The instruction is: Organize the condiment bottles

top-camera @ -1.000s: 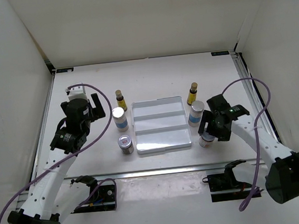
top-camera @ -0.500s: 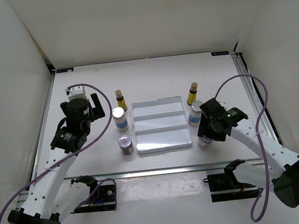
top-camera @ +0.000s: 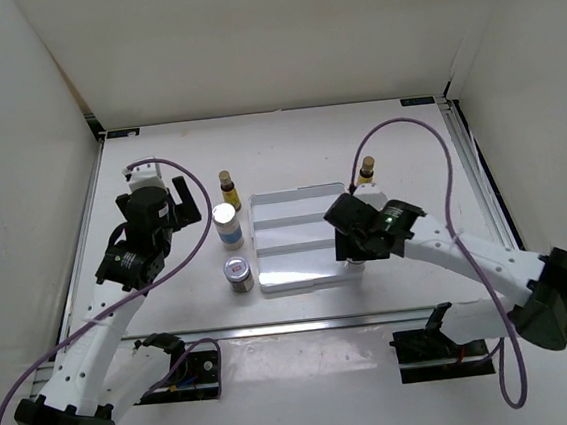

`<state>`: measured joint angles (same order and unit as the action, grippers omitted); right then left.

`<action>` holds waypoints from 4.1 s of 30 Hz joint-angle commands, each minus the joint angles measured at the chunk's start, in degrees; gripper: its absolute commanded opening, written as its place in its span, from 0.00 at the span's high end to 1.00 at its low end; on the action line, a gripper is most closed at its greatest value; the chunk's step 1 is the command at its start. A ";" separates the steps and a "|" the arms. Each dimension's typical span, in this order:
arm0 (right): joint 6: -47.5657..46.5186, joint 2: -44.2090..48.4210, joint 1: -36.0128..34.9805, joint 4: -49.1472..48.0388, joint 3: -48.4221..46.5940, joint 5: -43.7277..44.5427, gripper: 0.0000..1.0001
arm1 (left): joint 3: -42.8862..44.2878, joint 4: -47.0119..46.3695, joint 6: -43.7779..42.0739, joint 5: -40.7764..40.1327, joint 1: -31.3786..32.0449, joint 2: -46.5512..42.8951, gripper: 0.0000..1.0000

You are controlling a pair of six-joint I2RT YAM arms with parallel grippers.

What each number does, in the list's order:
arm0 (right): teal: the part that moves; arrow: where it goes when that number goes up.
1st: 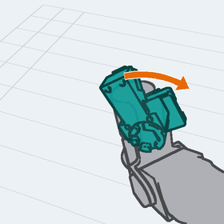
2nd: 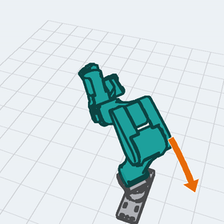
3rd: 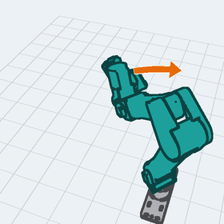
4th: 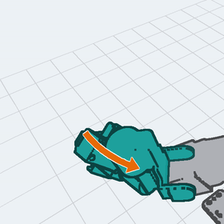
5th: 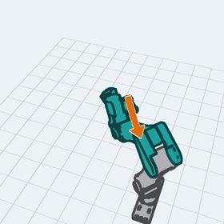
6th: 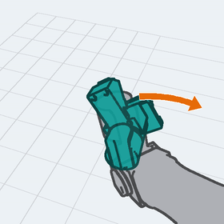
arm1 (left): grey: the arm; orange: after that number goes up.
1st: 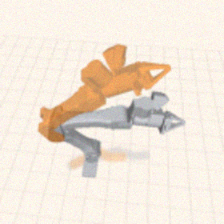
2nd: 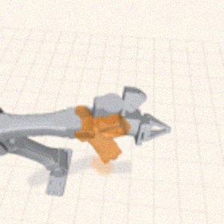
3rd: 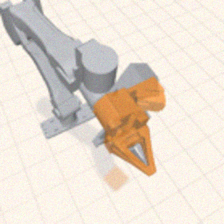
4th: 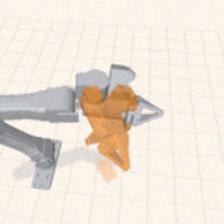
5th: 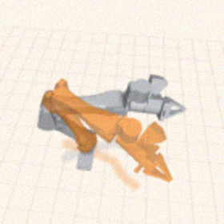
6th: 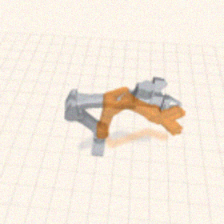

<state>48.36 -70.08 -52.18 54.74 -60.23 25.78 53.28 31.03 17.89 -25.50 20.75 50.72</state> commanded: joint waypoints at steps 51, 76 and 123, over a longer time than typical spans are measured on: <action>4.73 9.17 -17.51 -3.85 5.99 28.10 0.00 | -5.82 9.67 11.47 12.66 16.24 -6.07 0.03; 4.82 7.51 -17.51 -3.85 6.61 26.51 0.00 | -10.12 10.72 18.50 6.51 22.05 1.13 0.06; 7.01 10.93 -17.51 -2.80 10.48 26.51 0.00 | 12.37 17.84 20.61 -0.26 28.90 16.34 0.85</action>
<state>53.65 -60.07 -69.45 51.48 -50.11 50.61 60.40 48.75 37.98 -22.15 47.92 67.02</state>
